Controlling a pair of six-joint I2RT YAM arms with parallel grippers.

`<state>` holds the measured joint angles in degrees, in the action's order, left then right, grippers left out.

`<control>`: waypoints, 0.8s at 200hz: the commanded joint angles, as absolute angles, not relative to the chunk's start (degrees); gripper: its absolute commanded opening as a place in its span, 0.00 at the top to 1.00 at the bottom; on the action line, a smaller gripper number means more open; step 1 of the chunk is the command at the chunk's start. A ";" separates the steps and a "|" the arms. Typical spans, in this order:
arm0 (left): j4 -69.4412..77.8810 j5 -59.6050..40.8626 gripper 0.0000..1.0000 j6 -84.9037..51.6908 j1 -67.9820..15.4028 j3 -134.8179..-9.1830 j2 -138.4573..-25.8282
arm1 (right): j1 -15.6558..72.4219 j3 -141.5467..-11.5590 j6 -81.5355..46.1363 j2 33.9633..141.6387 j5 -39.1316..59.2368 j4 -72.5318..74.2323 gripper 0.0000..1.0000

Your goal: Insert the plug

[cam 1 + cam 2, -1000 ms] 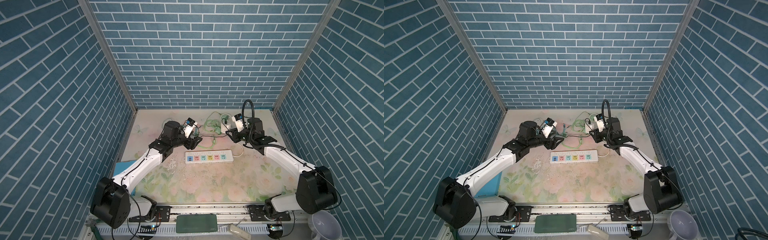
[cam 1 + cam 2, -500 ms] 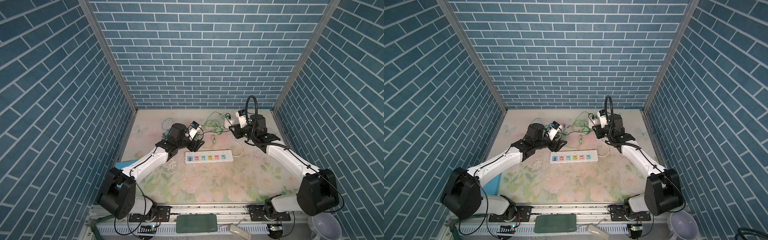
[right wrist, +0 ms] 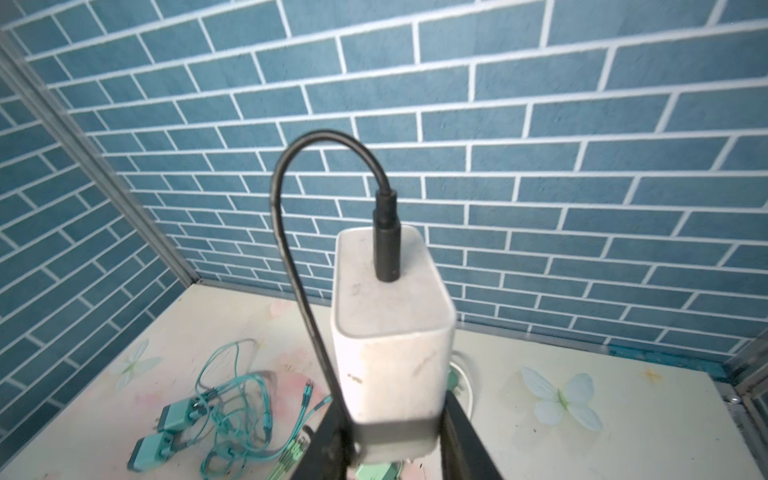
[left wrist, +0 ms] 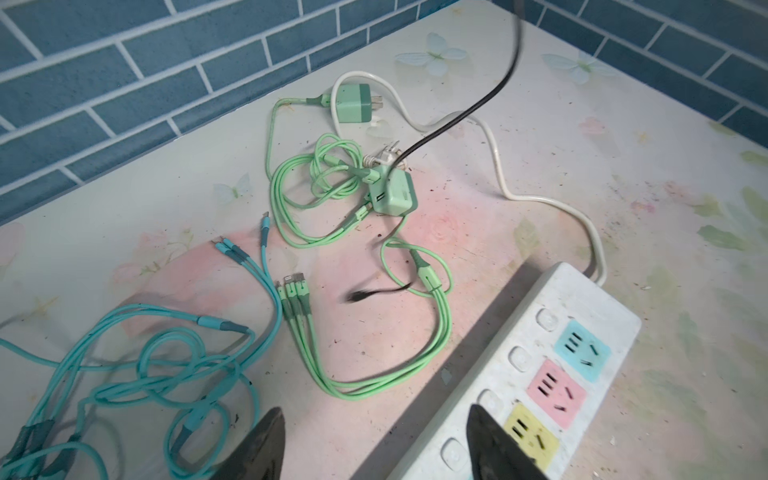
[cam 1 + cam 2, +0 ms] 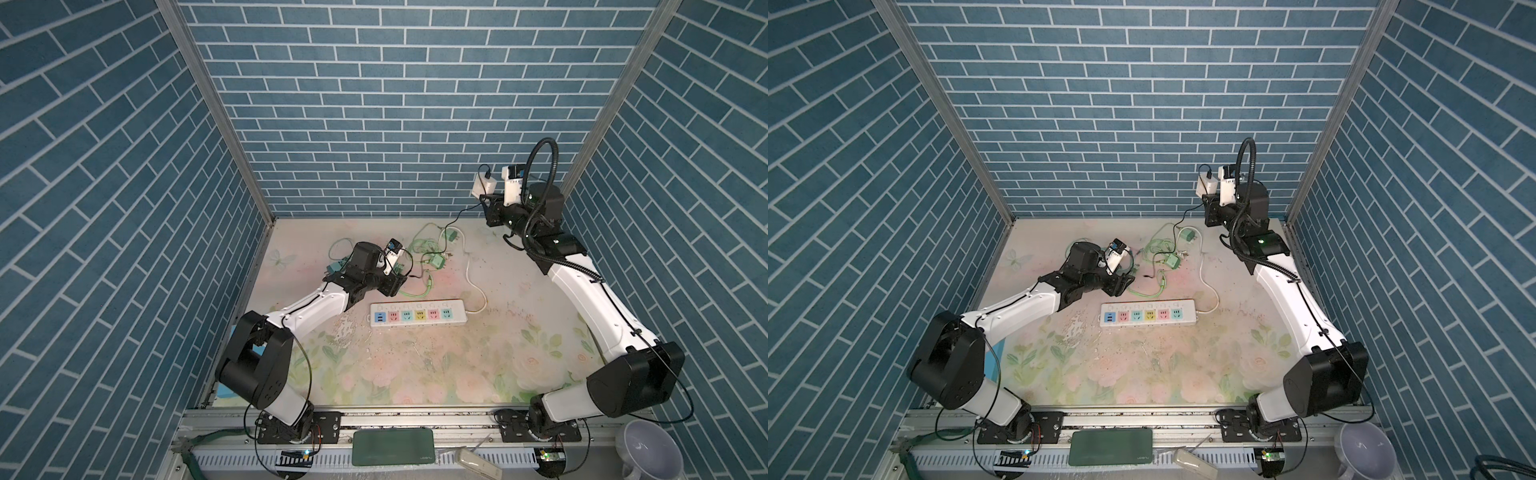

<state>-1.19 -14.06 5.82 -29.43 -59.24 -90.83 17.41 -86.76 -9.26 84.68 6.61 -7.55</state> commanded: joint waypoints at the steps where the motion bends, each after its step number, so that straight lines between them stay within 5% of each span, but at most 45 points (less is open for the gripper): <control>1: -0.99 -11.30 0.31 6.97 -28.78 -60.98 -93.22 | 17.18 -94.91 -11.25 87.77 4.70 -8.45 0.84; 87: 0.00 -12.39 0.32 7.13 -27.88 -59.76 -91.47 | 16.83 -99.34 -7.00 92.80 1.01 -12.26 0.84; 160: 0.93 -11.65 0.31 5.98 -27.86 -57.99 -89.03 | 14.59 -121.18 -9.04 100.38 1.54 -20.63 0.84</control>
<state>1.17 -12.45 6.39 -28.03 -58.35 -88.77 15.03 -111.44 -8.64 99.63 1.69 -19.81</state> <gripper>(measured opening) 0.687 0.332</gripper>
